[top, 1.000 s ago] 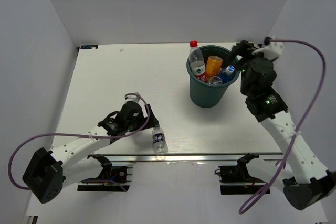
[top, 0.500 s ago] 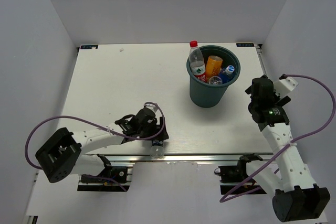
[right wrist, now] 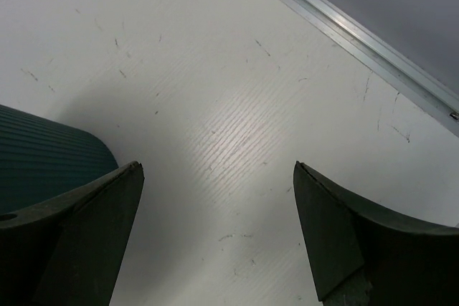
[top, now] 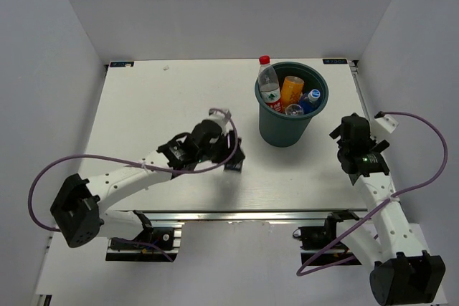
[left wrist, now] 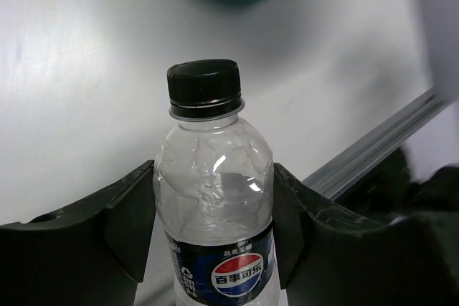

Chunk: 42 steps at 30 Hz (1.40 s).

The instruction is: Put the plastic bottles in the bin

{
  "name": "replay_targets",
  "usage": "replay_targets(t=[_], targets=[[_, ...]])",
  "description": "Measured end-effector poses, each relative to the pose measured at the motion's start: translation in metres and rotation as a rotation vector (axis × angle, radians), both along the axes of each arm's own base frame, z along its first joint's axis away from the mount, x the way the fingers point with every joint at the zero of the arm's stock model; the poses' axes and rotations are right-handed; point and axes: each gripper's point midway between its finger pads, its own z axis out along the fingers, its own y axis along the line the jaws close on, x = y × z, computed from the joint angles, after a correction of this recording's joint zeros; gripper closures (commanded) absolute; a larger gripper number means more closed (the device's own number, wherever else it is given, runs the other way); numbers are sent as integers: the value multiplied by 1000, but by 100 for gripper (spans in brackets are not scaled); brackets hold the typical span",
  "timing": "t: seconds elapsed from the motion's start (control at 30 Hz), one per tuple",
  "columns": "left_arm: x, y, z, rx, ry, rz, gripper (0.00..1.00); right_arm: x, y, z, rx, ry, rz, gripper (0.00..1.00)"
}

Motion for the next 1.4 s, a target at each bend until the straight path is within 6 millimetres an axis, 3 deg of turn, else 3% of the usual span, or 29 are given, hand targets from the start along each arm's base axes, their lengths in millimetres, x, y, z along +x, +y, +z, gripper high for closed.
replay_targets(t=[0.13,0.27,0.4,0.5,0.63,0.8,0.87,1.0,1.2,1.4], targets=[[47,-41,113,-148,-263,-19,56,-2,4,-4,12,-13,36,11],[85,-82,213,-260,-512,-64,52,-2,7,-1,12,-42,63,11],[114,-123,270,-304,-702,-139,47,-2,7,2,6,-55,76,11],[138,-152,287,-288,-815,-184,47,-1,6,5,3,-65,76,11],[167,-183,267,-204,-922,-242,45,-2,6,6,-3,-68,79,11],[183,-208,200,-90,-910,-339,41,-4,5,2,-11,-60,80,11],[184,-213,184,-72,-900,-370,39,-4,4,1,-13,-56,81,11],[181,-214,184,-72,-929,-398,38,-3,4,0,-17,-50,84,11],[180,-216,179,-61,-945,-427,19,-1,5,-3,-16,-37,90,11],[174,-215,147,-35,-887,-471,11,-1,5,-3,-18,-36,90,10]])
